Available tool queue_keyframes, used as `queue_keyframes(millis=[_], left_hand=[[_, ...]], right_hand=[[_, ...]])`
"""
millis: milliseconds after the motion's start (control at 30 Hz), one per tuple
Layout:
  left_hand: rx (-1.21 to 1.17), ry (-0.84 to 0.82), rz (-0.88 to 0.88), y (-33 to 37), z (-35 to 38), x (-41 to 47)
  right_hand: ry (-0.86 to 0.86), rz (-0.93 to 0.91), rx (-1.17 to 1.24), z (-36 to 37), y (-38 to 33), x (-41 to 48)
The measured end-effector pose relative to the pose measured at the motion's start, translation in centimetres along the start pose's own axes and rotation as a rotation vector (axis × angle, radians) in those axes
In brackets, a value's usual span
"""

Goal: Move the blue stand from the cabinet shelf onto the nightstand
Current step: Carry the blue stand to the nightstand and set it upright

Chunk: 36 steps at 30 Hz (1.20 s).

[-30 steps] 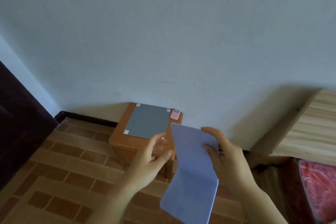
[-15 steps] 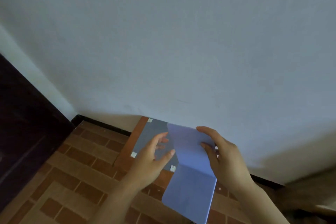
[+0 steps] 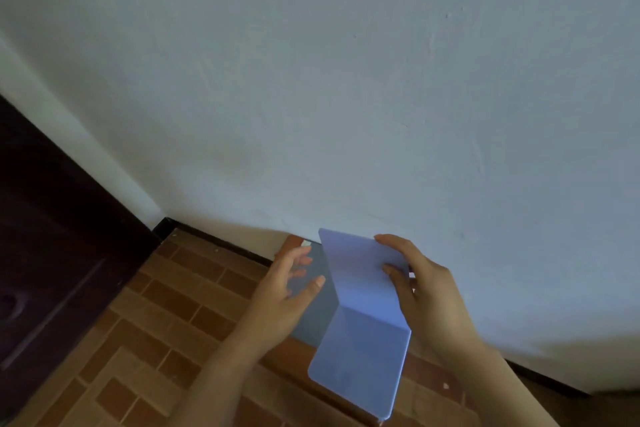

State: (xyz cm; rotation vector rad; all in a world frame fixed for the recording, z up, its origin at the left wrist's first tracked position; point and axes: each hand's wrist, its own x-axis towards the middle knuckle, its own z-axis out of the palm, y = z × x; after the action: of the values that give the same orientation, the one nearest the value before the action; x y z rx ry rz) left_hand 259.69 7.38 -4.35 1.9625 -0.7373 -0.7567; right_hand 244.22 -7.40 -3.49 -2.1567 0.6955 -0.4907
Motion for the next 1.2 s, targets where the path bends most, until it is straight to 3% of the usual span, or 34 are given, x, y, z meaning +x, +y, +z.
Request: queue_keyframes(millis=[400,567,733,1000,1200], left_hand=[[0.204,-0.274,0.178,-4.4,-7.6,4.5],[0.214,-0.324,0.165,-6.9,-7.5,5.7],[0.195,-0.316,0.167,-11.6,-4.5,8.4],[0.186,-0.23,0.193,-25.5,1.5,16.8],[0.166,-0.21,0.244,-33.6,5.5,20.2]], right_hand=[[0.245,0.142,0.02,7.1,-4.3,0.5],[0.274,0.186,0.038,8.8,-3.4,-0.1],[0.261,0.185,0.003,12.1,2.3,0.6],[0.259,0.126,-0.013,21.9,17.3,1.9],[0.299,0.021,-0.051,26.5,24.5,3.1]])
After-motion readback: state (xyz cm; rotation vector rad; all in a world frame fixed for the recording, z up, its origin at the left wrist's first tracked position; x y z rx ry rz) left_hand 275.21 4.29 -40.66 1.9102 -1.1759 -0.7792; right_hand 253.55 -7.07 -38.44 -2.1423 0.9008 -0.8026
